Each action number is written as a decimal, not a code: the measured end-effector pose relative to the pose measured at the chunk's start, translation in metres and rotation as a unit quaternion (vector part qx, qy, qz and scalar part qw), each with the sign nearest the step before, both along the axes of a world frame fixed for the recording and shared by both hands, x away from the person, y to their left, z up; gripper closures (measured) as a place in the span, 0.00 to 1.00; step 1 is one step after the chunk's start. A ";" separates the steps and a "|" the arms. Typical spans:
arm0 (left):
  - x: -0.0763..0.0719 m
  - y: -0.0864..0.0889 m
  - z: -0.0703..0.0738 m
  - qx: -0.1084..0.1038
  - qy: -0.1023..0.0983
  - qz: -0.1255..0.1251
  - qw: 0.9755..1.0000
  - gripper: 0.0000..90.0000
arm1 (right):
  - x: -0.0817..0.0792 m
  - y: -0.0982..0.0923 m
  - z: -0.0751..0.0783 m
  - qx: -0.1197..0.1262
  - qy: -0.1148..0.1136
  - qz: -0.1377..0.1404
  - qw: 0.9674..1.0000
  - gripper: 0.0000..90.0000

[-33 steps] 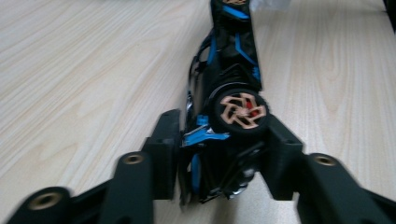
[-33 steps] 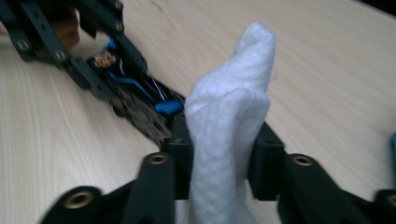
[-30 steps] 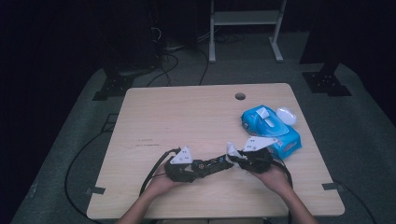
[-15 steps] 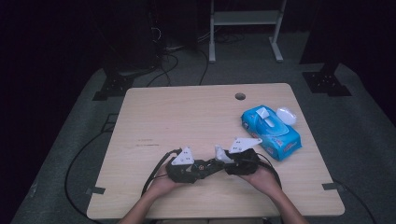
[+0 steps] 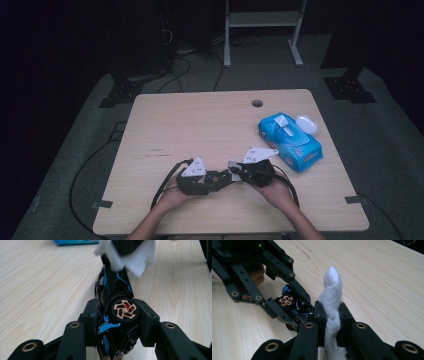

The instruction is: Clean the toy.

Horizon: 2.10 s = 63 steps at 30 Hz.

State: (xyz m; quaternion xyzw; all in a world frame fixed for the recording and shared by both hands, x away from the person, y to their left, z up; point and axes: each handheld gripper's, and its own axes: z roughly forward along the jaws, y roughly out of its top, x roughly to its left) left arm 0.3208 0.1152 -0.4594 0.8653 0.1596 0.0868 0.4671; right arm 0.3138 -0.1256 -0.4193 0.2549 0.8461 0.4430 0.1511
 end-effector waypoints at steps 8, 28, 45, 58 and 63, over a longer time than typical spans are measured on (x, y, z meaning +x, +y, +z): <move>0.001 0.004 -0.005 0.018 0.016 0.012 1.000 0.55 | 0.002 -0.006 -0.007 0.015 0.012 -0.013 1.000 0.91; 0.001 0.000 -0.009 0.023 -0.006 -0.006 1.000 0.65 | -0.006 -0.006 0.017 0.096 0.046 0.012 0.994 0.91; 0.000 -0.002 -0.008 0.026 -0.006 0.002 1.000 0.65 | -0.008 0.022 -0.013 0.050 0.009 -0.007 0.999 0.92; 0.001 -0.004 -0.008 0.025 -0.005 0.012 1.000 0.65 | -0.013 0.033 -0.015 0.056 0.006 0.011 0.998 0.92; 0.002 -0.003 -0.008 0.023 -0.001 0.014 1.000 0.65 | -0.009 0.024 -0.013 0.032 -0.012 -0.008 0.999 0.92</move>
